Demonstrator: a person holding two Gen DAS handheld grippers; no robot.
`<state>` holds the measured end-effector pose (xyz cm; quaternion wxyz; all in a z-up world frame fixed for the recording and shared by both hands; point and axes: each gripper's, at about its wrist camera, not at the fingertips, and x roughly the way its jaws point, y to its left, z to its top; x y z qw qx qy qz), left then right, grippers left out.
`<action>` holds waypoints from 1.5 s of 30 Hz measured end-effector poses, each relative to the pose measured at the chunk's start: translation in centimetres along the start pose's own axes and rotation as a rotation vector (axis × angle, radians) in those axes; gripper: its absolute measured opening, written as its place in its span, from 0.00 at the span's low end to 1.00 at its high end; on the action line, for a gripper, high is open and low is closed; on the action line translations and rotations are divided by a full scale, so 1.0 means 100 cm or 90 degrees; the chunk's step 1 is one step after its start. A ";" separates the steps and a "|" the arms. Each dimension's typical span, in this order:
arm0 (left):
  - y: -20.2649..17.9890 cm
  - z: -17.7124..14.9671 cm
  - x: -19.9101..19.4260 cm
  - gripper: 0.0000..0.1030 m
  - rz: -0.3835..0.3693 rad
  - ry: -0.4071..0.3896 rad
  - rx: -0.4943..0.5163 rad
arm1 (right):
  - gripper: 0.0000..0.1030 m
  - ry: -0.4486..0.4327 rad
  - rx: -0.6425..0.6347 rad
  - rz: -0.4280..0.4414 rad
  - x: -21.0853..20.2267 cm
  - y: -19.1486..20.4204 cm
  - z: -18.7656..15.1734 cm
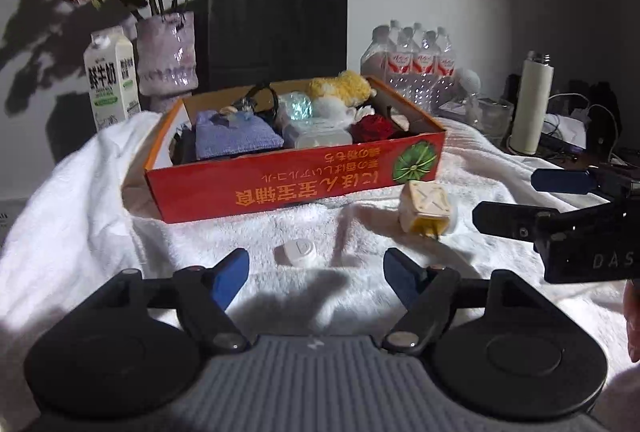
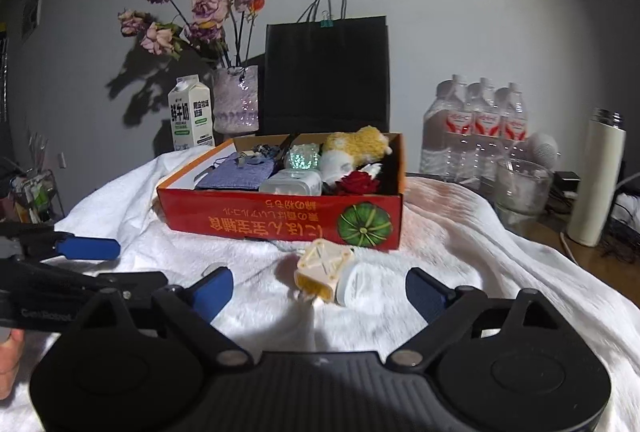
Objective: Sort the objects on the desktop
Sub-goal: 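Grasp the small white oval item with the left tool while the right tool grasps the white cap, then lift and carry both small white items over the cardboard box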
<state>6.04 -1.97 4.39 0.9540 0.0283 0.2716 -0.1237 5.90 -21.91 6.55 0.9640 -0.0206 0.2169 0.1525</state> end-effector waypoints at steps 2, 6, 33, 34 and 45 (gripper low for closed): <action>0.007 0.004 0.023 0.73 0.010 0.018 -0.012 | 0.87 0.017 -0.004 0.011 0.021 -0.001 0.004; 0.021 0.007 0.058 0.66 0.006 0.055 -0.046 | 0.76 0.047 -0.009 0.031 0.055 -0.012 0.001; 0.027 -0.008 -0.006 0.28 -0.028 -0.025 -0.121 | 0.08 0.090 -0.064 0.020 0.047 -0.022 -0.017; 0.024 -0.011 -0.017 0.28 -0.029 -0.028 -0.120 | 0.08 0.077 -0.050 0.021 0.036 -0.022 -0.016; -0.019 -0.062 -0.110 0.28 -0.010 -0.052 -0.067 | 0.08 0.035 -0.036 0.054 -0.090 0.024 -0.055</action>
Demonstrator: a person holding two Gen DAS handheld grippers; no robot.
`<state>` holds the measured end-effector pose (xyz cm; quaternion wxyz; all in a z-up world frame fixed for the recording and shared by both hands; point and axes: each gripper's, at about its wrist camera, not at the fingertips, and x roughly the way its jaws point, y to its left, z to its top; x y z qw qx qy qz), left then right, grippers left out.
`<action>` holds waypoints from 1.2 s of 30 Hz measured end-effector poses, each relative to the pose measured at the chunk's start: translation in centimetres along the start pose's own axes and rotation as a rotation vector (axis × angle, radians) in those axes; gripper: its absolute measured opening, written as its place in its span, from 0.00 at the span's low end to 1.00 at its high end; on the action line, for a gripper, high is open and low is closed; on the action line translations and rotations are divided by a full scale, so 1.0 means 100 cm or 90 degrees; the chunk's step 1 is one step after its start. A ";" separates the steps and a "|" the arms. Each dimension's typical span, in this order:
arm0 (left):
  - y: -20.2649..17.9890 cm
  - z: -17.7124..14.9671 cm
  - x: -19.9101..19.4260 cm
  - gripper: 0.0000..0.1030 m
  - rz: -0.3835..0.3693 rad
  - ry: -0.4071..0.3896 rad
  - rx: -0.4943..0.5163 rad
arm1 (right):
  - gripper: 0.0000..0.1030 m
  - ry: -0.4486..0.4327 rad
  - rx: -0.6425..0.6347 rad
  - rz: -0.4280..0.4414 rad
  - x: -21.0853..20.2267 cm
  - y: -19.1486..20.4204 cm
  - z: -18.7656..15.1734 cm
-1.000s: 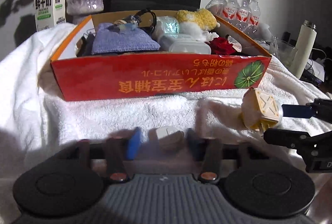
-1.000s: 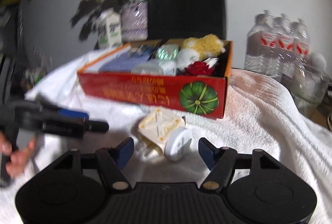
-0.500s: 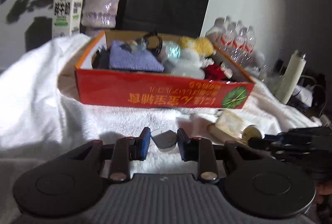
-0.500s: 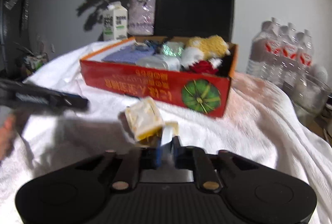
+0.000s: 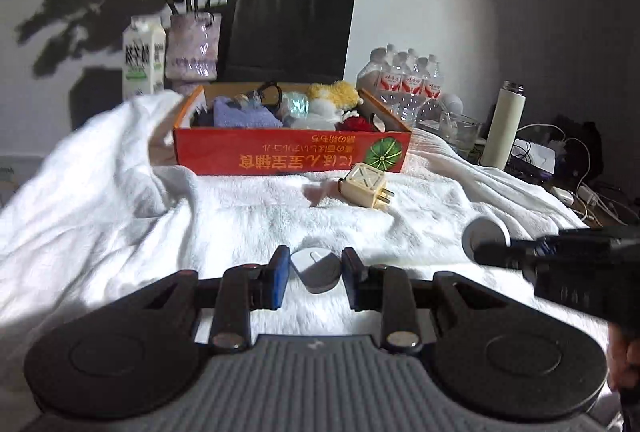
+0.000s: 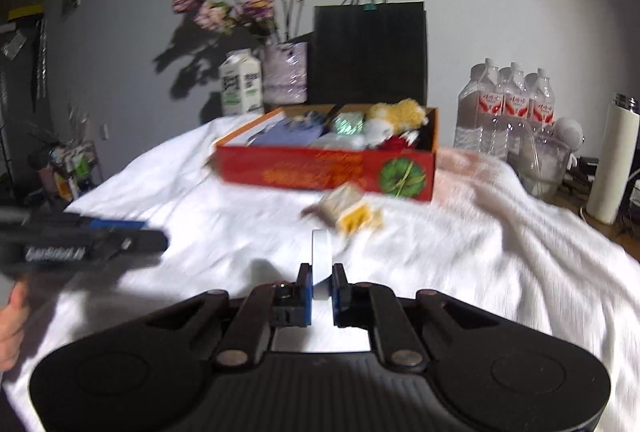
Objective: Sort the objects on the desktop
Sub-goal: 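Lift and carry both small white items over the cardboard box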
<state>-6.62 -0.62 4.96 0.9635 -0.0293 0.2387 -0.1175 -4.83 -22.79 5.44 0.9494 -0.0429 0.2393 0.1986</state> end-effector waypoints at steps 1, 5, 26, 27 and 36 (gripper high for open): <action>-0.005 -0.004 -0.010 0.28 0.004 -0.008 0.013 | 0.08 -0.001 0.003 -0.005 -0.008 0.003 -0.005; -0.024 -0.021 -0.043 0.28 0.015 -0.037 0.043 | 0.08 -0.009 0.001 -0.025 -0.039 0.015 -0.023; -0.020 -0.018 -0.060 0.28 -0.001 -0.062 0.028 | 0.08 -0.068 -0.015 -0.038 -0.075 0.021 -0.013; -0.016 -0.011 -0.058 0.28 -0.013 -0.062 0.020 | 0.08 -0.072 -0.013 -0.033 -0.072 0.017 -0.007; 0.019 0.076 -0.012 0.28 -0.029 -0.095 0.029 | 0.08 -0.118 0.007 -0.015 -0.032 -0.033 0.073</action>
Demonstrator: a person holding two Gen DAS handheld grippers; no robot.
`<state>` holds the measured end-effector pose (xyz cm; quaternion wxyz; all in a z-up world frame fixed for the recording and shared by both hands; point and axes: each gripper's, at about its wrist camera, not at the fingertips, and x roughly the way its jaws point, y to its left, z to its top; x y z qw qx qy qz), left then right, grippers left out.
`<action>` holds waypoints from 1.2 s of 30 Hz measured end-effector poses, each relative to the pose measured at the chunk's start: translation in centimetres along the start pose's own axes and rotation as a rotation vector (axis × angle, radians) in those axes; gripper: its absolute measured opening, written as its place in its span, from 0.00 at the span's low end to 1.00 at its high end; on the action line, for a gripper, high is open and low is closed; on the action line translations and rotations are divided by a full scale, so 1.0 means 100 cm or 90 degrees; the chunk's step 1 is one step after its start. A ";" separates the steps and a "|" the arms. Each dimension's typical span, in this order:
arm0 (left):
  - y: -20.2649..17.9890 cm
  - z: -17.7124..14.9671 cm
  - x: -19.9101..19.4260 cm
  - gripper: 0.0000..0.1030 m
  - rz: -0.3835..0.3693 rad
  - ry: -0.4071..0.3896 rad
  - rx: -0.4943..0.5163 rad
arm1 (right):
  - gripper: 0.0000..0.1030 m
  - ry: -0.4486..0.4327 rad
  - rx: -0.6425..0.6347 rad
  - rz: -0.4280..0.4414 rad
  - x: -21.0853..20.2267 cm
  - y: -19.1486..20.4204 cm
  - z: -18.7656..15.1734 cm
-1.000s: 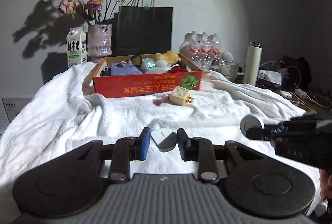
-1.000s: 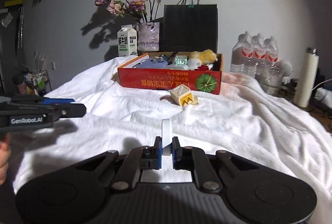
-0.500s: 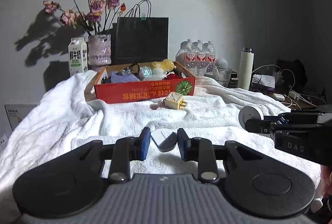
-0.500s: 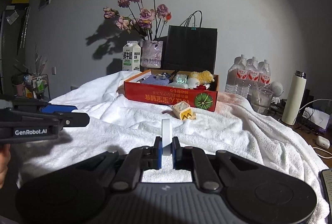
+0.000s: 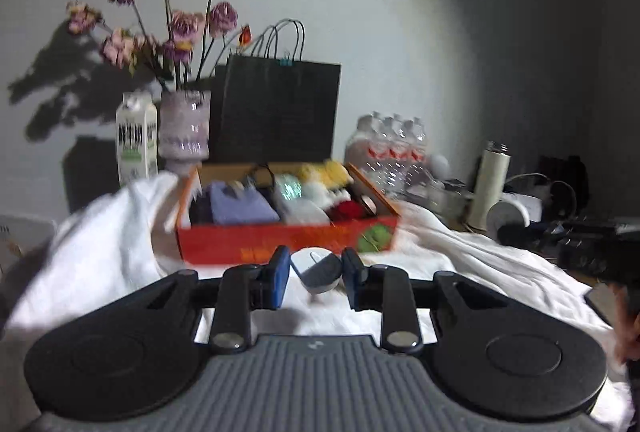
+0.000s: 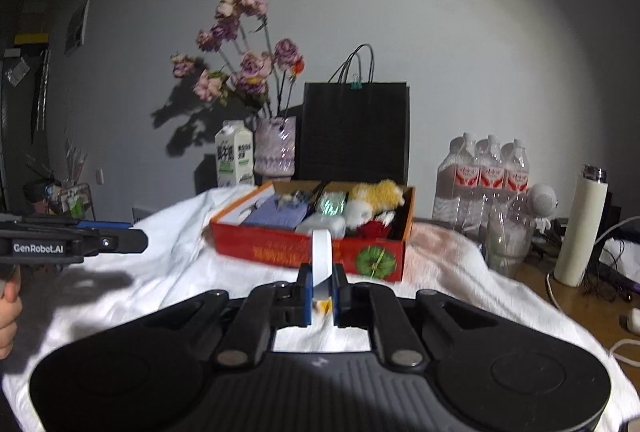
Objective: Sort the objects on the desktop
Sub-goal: 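Lift and carry both small white items over the cardboard box, then open both tools to drop the white items into the box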
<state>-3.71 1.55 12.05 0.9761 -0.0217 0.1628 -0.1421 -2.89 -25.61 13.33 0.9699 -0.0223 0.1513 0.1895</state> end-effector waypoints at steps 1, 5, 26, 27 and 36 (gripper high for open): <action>0.003 0.006 0.008 0.28 0.001 -0.002 0.003 | 0.08 -0.002 0.002 -0.001 0.009 -0.006 0.008; 0.019 0.027 0.056 0.28 0.006 0.010 0.010 | 0.08 0.014 0.027 0.027 0.056 -0.031 0.038; 0.089 0.048 0.280 0.67 0.049 0.179 -0.137 | 0.20 0.334 0.129 0.015 0.325 -0.057 0.040; 0.089 0.053 0.279 0.70 0.050 0.173 -0.132 | 0.27 0.323 0.126 0.008 0.320 -0.056 0.044; 0.076 0.099 0.266 0.97 0.149 0.166 -0.085 | 0.69 0.252 0.056 -0.088 0.300 -0.044 0.091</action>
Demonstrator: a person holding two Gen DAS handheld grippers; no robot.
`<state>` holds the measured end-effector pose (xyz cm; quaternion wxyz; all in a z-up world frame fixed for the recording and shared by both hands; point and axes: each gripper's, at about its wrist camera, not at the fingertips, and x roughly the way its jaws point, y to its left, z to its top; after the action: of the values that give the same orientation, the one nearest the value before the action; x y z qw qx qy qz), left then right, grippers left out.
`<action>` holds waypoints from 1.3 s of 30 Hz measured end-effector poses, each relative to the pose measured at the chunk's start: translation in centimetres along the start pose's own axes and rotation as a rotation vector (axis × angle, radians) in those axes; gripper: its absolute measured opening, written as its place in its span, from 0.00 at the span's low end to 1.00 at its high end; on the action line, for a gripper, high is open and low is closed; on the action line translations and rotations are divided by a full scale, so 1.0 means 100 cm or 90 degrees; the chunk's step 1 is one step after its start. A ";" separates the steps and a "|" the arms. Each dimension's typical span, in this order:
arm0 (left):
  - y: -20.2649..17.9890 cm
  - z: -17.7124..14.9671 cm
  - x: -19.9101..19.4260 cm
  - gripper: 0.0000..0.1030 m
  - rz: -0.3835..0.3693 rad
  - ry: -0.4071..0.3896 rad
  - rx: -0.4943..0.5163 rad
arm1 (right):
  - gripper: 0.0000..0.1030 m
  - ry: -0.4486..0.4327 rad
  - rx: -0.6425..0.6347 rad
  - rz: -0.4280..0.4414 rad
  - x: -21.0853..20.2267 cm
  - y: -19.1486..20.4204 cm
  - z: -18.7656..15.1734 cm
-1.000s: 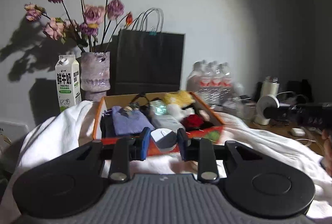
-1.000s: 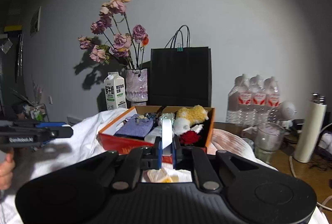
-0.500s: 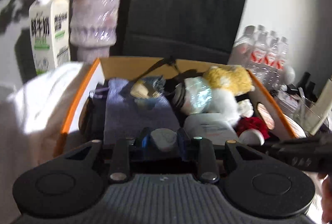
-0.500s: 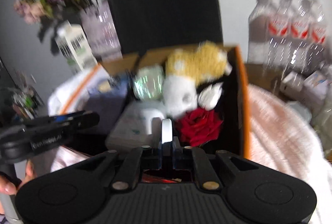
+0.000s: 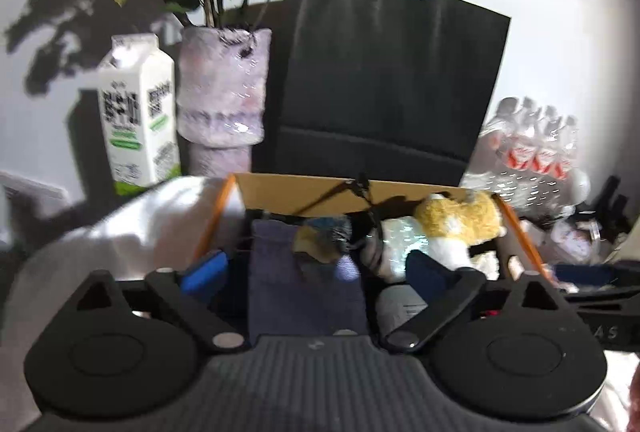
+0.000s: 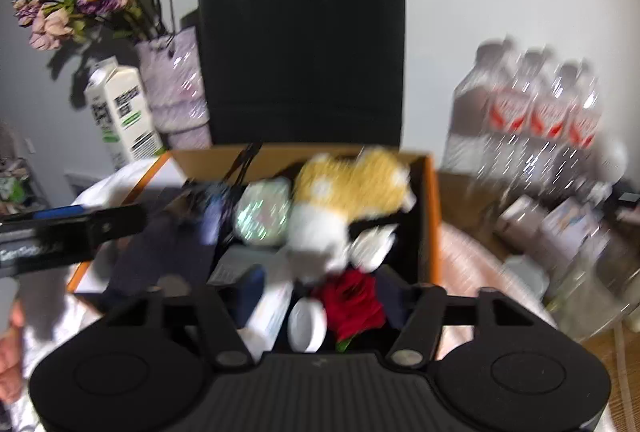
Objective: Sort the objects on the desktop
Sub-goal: 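Open both tools to drop the white items into the box, then withdraw both tools back over the towel toward the cube adapter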
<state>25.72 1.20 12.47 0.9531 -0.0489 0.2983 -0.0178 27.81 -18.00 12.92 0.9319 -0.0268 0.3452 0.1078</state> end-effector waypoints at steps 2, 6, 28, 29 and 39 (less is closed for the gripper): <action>-0.004 0.000 -0.003 0.97 0.035 0.014 0.014 | 0.73 0.001 -0.011 -0.034 -0.002 0.003 0.004; -0.004 -0.008 -0.012 1.00 0.097 0.023 0.000 | 0.74 -0.006 0.009 -0.039 -0.015 0.002 0.002; -0.034 -0.100 -0.128 1.00 0.033 -0.054 0.060 | 0.88 -0.108 0.040 -0.003 -0.127 -0.008 -0.115; -0.032 -0.108 -0.136 1.00 0.013 -0.050 0.056 | 0.90 -0.106 0.028 -0.002 -0.134 -0.009 -0.126; -0.018 -0.210 -0.209 1.00 -0.052 -0.053 0.082 | 0.93 -0.145 0.008 0.009 -0.207 -0.011 -0.242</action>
<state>-3.50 -1.01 7.33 0.9643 -0.0004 0.2544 -0.0737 -2.67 -25.91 7.99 0.9645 -0.0060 0.2380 0.1147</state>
